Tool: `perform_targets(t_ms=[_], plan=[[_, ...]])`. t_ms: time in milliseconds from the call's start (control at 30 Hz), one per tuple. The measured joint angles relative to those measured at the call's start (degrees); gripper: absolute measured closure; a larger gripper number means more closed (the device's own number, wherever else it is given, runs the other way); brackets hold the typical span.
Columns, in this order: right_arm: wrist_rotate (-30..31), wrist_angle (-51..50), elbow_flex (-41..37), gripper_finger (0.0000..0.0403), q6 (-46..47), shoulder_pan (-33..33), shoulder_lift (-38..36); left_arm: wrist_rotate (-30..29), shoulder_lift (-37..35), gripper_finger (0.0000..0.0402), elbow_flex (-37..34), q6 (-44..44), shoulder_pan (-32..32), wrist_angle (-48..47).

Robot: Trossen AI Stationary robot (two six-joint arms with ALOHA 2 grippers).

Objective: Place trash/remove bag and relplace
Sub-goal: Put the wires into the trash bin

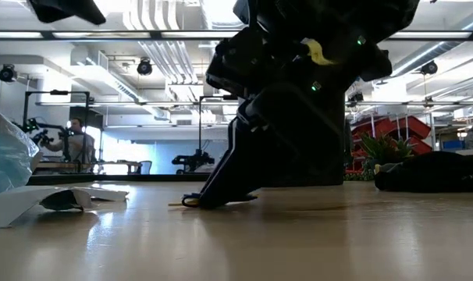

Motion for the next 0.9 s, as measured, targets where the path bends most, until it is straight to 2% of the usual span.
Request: perform_targets(t_ms=[100,167,300,400,633,767,900], plan=[[0.2,-0.1,-0.5,0.0361,-0.4,-0.2,0.0,0.0,0.0,0.0189,-0.9,-0.6,0.0,0.5],[0.3,-1.2,-0.7,0.0389,-2.3,-0.2,-0.9,-0.5,0.0,0.0191,-1.3,-0.6,0.0,0.6],[1.0,-4.9,-1.1,0.0387,-6.5,0.1,-5.4,-4.6,0.0,0.0193,-1.4,0.8,-0.1,1.6],[2.3,-6.5,0.4,0.0396,-9.9,0.1,-12.9,-5.5,0.0,0.0187,-1.4,3.3,-0.1,2.8],[15.1,-7.8,1.0,0.04,-17.9,-0.8,-31.1,-5.5,2.7,0.0164,-1.4,5.2,-0.4,4.0],[19.9,-6.6,1.5,0.0401,-20.2,-4.0,-39.9,-5.3,5.7,0.0153,-1.4,7.0,-0.4,4.4],[20.4,-6.9,1.4,0.04,-18.0,-10.3,-44.8,-2.7,9.2,0.0149,-1.4,7.9,-0.4,6.4]])
